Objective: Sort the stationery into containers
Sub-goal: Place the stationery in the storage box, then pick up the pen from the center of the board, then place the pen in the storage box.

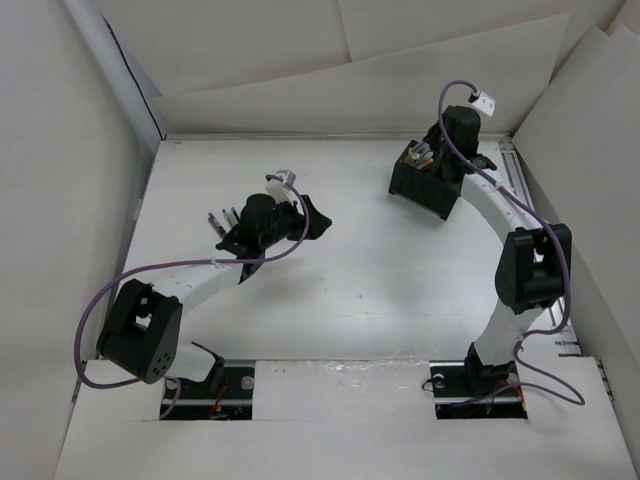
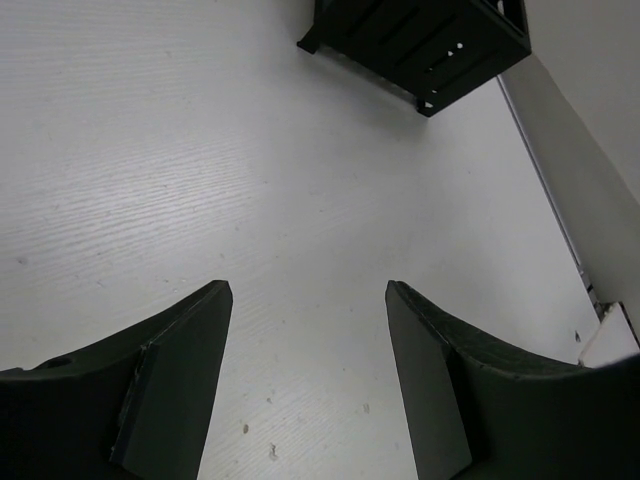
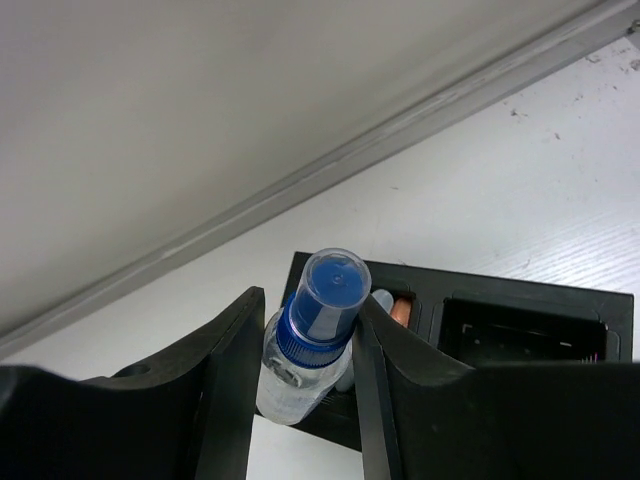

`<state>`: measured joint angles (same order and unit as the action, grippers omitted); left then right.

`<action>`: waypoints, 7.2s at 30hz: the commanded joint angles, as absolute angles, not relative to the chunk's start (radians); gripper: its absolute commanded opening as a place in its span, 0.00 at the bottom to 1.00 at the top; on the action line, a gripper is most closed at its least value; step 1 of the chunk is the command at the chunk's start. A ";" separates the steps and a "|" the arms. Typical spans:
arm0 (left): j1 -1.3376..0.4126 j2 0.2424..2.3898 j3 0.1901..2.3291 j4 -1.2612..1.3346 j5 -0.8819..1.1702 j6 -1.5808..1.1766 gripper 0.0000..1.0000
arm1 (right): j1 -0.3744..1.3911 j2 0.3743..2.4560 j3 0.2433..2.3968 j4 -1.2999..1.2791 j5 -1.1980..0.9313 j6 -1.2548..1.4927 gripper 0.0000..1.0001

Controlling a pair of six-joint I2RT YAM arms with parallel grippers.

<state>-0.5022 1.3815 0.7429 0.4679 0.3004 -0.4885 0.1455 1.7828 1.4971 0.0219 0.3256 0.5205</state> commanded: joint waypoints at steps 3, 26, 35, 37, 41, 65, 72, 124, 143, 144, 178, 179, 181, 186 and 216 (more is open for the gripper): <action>-0.502 1.370 0.781 0.417 0.180 -0.494 0.59 | 0.172 1.810 1.536 0.020 0.465 0.454 0.15; -0.502 1.361 0.830 0.227 -0.178 -0.540 0.57 | 0.276 1.894 1.569 -0.023 0.681 0.402 0.56; -0.492 1.391 0.883 0.082 -0.388 -0.609 0.36 | 0.345 1.734 1.542 -0.054 0.647 0.420 0.90; -0.453 1.405 0.894 0.054 -0.388 -0.640 0.31 | 0.360 1.691 1.511 -0.067 0.623 0.460 0.92; -0.453 1.448 0.904 0.003 -0.434 -0.675 0.29 | 0.419 1.579 1.369 -0.067 0.575 0.528 0.70; -0.374 1.657 1.012 -0.094 -0.430 -0.727 0.30 | 0.482 1.342 1.000 -0.035 0.282 0.606 0.32; -0.374 1.680 1.000 -0.114 -0.476 -0.736 0.30 | 0.459 1.333 0.991 -0.026 0.242 0.615 0.37; -0.434 1.712 0.916 0.008 -0.422 -0.716 0.00 | 0.459 1.342 0.991 -0.017 0.224 0.615 0.61; -0.660 1.499 0.870 0.346 -0.010 -0.459 0.00 | 0.457 1.433 1.049 0.023 -0.132 0.584 0.94; -0.660 1.499 0.870 0.366 0.030 -0.447 0.00 | 0.457 1.443 1.060 0.034 -0.159 0.594 0.95; -0.660 1.393 0.756 0.534 0.319 -0.457 0.67 | 0.324 1.562 1.161 0.135 -0.259 0.701 0.00; -0.660 1.372 0.746 0.534 0.304 -0.457 0.69 | 0.312 1.562 1.179 0.103 -0.233 0.689 0.00; -0.660 1.350 0.736 0.534 0.292 -0.466 0.71 | 0.276 1.562 1.221 0.072 -0.146 0.670 0.00; -0.660 1.330 0.736 0.525 0.268 -0.476 0.71 | 0.247 1.589 1.365 0.017 0.165 0.588 0.00; -0.641 1.361 0.738 0.534 0.368 -0.523 0.71 | 0.281 1.993 1.790 -0.037 0.750 0.258 0.00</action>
